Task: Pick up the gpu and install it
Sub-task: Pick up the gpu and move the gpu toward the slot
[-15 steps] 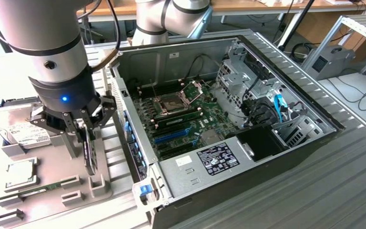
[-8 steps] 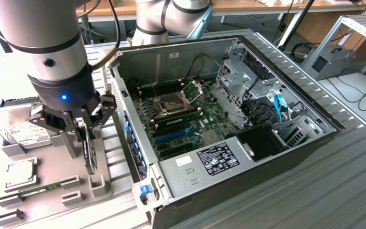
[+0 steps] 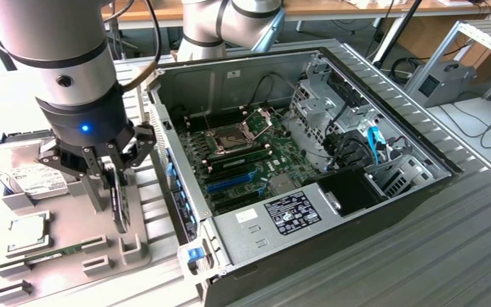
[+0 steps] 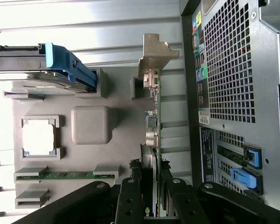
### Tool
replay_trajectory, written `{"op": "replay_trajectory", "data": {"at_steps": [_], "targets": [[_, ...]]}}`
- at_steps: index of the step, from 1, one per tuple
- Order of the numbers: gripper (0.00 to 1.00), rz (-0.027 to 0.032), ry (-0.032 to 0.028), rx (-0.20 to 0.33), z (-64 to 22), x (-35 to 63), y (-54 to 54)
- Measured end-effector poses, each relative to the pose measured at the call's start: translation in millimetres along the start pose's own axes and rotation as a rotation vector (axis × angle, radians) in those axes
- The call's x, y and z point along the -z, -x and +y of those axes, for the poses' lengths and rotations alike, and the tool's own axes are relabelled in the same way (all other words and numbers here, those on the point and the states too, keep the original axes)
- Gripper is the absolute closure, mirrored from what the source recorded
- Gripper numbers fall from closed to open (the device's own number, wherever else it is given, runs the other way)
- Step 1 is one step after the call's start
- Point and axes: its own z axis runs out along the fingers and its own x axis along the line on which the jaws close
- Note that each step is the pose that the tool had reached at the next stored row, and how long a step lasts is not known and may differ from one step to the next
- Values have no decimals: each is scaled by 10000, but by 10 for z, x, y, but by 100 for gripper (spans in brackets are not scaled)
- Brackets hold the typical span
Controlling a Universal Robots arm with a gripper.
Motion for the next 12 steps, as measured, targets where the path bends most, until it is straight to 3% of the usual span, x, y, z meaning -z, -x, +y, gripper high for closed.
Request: {"op": "replay_trajectory", "data": {"at_steps": [12], "targets": [[74,-1,1,0,3,64,2]]}}
